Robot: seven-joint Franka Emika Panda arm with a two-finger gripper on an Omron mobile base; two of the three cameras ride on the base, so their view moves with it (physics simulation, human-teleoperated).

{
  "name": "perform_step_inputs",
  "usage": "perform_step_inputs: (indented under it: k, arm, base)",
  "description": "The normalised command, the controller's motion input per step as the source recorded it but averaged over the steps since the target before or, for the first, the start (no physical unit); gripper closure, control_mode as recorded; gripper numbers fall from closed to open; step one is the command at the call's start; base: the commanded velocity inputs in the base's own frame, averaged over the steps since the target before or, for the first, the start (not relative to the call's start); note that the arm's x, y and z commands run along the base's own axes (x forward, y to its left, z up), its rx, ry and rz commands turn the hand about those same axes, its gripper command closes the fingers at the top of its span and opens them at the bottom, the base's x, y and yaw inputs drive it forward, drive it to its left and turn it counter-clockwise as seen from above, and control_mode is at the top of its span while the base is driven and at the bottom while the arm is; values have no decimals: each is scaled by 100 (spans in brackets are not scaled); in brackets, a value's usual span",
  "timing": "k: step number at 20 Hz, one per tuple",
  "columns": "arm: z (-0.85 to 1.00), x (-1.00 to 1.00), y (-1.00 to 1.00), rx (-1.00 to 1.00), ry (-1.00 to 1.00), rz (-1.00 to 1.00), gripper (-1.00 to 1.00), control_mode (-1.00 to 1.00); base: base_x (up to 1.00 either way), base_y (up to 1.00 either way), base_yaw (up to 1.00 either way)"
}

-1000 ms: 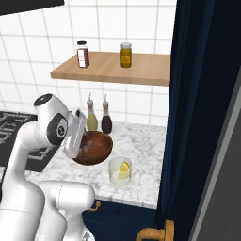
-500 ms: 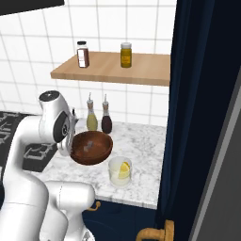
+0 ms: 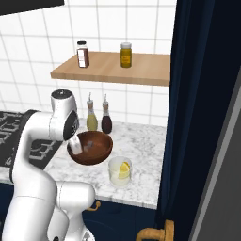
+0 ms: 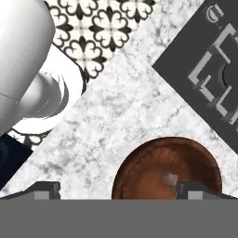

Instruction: Grab a lemon wedge from the fridge and one ice cube from the ice bowl, and put them in the glass of lemonade.

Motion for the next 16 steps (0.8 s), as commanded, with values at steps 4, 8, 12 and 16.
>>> perform_step_inputs:
  k: [4, 8, 12, 16]
  arm:
    - [-25, 0, 0, -28, 0, 49, -100, -100]
    - [-5, 2, 1, -17, 0, 40, -100, -100]
    - [0, 4, 9, -2, -3, 20, -100, -100]
    - [-9, 5, 5, 0, -23, 2, -100, -100]
  base:
    - [0, 0, 0]
    - [0, 0, 0]
    - [0, 0, 0]
    - [0, 0, 0]
